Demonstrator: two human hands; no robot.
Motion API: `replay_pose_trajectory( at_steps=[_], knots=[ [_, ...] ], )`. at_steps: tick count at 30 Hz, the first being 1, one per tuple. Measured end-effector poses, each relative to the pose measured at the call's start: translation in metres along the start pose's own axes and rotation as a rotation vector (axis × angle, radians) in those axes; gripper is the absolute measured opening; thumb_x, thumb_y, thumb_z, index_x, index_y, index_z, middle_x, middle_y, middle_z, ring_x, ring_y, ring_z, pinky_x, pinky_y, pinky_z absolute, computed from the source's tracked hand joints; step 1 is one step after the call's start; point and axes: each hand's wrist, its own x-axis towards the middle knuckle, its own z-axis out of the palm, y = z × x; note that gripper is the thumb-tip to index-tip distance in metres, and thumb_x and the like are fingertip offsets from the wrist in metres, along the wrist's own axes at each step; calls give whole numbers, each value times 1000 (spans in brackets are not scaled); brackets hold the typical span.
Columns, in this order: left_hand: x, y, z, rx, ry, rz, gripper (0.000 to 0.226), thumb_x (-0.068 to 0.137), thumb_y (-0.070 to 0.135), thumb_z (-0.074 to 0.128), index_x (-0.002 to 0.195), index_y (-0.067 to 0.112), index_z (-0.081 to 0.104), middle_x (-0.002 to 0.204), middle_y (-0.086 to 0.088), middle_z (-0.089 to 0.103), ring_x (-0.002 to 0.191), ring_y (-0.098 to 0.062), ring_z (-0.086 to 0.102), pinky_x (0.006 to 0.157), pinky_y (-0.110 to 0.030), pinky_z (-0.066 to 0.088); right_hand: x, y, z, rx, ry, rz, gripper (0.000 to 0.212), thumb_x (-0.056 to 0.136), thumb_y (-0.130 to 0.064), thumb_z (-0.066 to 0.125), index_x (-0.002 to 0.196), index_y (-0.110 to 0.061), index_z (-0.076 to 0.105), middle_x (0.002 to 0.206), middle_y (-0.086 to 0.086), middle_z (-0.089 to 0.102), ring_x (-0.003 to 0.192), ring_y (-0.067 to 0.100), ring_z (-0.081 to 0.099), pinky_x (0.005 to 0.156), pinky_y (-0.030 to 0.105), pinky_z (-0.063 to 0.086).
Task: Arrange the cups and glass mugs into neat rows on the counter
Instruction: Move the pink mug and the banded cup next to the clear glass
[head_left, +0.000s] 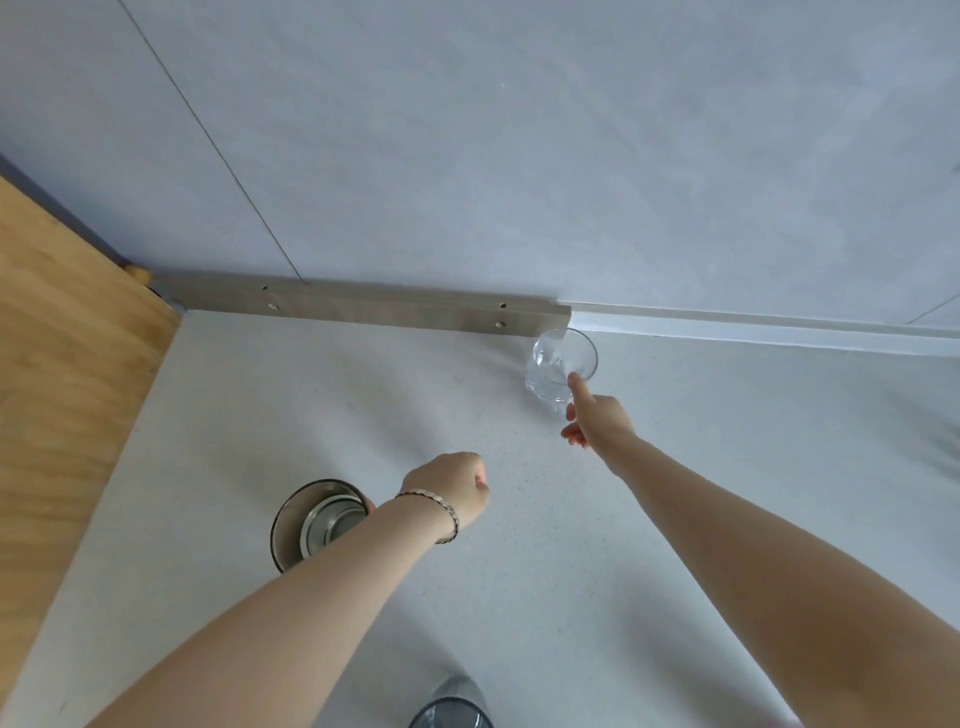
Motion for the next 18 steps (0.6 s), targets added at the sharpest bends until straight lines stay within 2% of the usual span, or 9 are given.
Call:
replay_pose_trajectory(
  at_steps=[2, 5, 8, 10, 12, 15, 18],
  knots=[
    [-3, -2, 1, 4, -3, 4, 19, 94, 15, 35, 91, 22, 53, 97, 2, 58, 86, -18, 53, 74, -29, 42, -5, 0, 0, -63, -16, -31, 59, 95, -57, 28, 69, -11, 55, 67, 4, 60, 58, 13, 52, 60, 25, 41],
    [-10, -2, 6, 26, -8, 2, 17, 93, 16, 36, 89, 24, 50, 111, 0, 64, 92, -20, 57, 79, -30, 45, -20, 1, -7, -156, 6, -93, 56, 97, -53, 27, 85, -7, 56, 79, 7, 64, 59, 13, 49, 55, 25, 37],
    [-20, 6, 9, 43, -2, -8, 20, 92, 16, 36, 93, 23, 55, 115, -1, 64, 89, -19, 53, 80, -30, 44, -46, 10, -25, -247, -2, -109, 42, 97, -43, 37, 72, -11, 48, 89, 14, 69, 64, 19, 51, 54, 26, 36],
    [-27, 15, 11, 65, 3, 2, 20, 92, 16, 37, 95, 20, 57, 113, -2, 63, 94, -21, 56, 85, -32, 46, -69, 24, -40, -426, -108, -126, 30, 94, -32, 45, 76, -10, 55, 90, 10, 68, 70, 21, 53, 61, 27, 42],
    [-34, 27, 15, 78, 9, 19, 14, 91, 17, 39, 89, 21, 53, 108, -3, 62, 100, -24, 59, 86, -33, 47, -97, 43, -63, -572, -122, -185, 19, 92, -30, 51, 93, -15, 62, 97, 5, 65, 84, 22, 58, 80, 30, 48],
    [-48, 47, 30, 107, 15, 50, 13, 90, 17, 40, 87, 22, 51, 107, -1, 62, 92, -23, 56, 79, -31, 44, -143, 72, -107, -789, -47, -237, 29, 93, -35, 49, 116, -20, 59, 115, 2, 65, 108, 22, 59, 89, 32, 46],
    [-64, 61, 51, 202, 30, 72, 14, 90, 17, 39, 87, 24, 50, 111, 0, 62, 88, -21, 52, 74, -27, 39, -185, 114, -138, -1034, -108, -137, 47, 91, -46, 49, 130, -20, 49, 129, 4, 56, 120, 24, 52, 96, 33, 41]
  ],
)
